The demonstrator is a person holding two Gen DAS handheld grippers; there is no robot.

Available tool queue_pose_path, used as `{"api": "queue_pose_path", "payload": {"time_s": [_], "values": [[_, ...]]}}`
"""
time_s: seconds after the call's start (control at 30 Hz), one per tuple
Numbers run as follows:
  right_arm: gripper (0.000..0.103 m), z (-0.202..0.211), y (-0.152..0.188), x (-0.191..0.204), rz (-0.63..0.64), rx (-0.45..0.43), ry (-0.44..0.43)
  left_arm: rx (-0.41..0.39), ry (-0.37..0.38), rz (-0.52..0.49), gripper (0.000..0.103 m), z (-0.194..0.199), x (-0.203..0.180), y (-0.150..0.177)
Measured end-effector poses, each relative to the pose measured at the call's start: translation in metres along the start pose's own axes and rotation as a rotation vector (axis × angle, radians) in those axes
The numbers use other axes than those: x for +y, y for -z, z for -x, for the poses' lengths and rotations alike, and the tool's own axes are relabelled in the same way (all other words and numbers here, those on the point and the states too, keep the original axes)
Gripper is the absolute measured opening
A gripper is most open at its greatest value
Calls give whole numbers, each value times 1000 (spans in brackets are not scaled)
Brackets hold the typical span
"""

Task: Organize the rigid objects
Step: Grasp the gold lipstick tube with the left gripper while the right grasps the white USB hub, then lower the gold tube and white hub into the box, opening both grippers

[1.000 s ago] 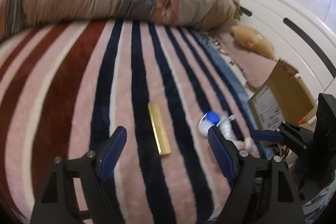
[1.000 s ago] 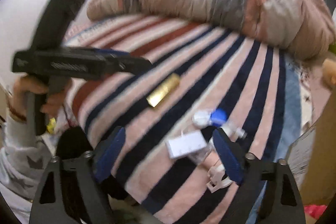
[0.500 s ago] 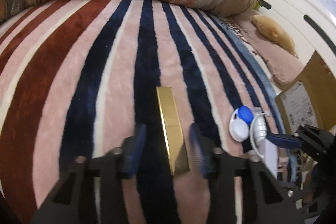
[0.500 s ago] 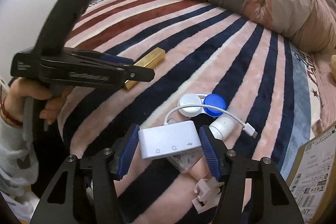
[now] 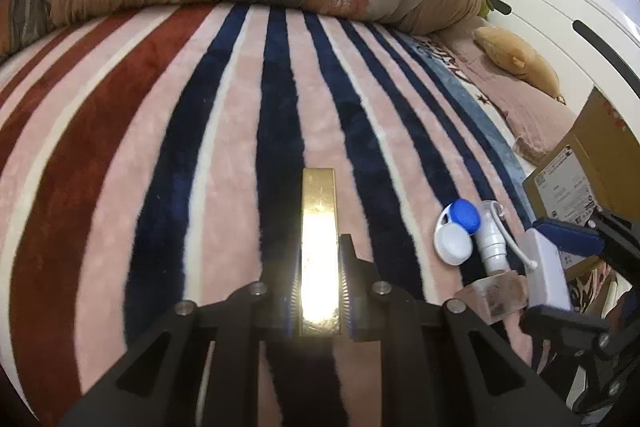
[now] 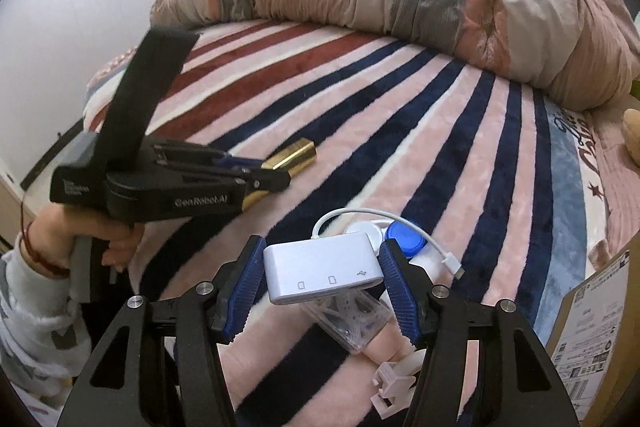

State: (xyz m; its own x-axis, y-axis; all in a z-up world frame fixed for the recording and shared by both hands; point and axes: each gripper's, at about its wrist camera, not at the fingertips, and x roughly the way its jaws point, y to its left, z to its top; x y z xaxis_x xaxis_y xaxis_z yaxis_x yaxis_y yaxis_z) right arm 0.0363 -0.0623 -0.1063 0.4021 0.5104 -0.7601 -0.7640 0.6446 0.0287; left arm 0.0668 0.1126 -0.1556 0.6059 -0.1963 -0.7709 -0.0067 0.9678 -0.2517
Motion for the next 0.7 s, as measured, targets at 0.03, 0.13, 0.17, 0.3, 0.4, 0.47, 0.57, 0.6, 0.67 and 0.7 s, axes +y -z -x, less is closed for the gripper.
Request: {"api": "queue_pose_path", "payload": {"time_s": [0.03, 0.13, 0.17, 0.3, 0.4, 0.47, 0.57, 0.6, 0.67, 0.7], "values": [[55, 3, -1, 0, -1, -8, 0, -8, -1, -6, 15, 4, -2, -1], [55, 21, -8, 1, -3, -57, -8, -47, 1, -24, 15, 26, -10, -7], [55, 29, -11, 2, -1, -79, -5, -64, 5, -28, 15, 34, -13, -10], [55, 61, -23, 3, 5, -168, 7, -137, 37, -37, 15, 75, -28, -23], [55, 86, -29, 2, 7, -226, 27, -185, 61, -64, 15, 102, -44, -33], [55, 104, -32, 0, 19, -267, 61, -213, 80, -94, 15, 119, -57, -39], [55, 133, -31, -8, 12, -328, 98, -249, 131, -150, 15, 142, -84, -52], [55, 144, -30, -13, 3, -350, 115, -262, 145, -179, 15, 150, -99, -56], [55, 163, -25, -22, -10, -381, 156, -275, 175, -221, 15, 158, -120, -63], [55, 171, -23, -27, -18, -394, 175, -278, 210, -246, 15, 162, -136, -68]]}}
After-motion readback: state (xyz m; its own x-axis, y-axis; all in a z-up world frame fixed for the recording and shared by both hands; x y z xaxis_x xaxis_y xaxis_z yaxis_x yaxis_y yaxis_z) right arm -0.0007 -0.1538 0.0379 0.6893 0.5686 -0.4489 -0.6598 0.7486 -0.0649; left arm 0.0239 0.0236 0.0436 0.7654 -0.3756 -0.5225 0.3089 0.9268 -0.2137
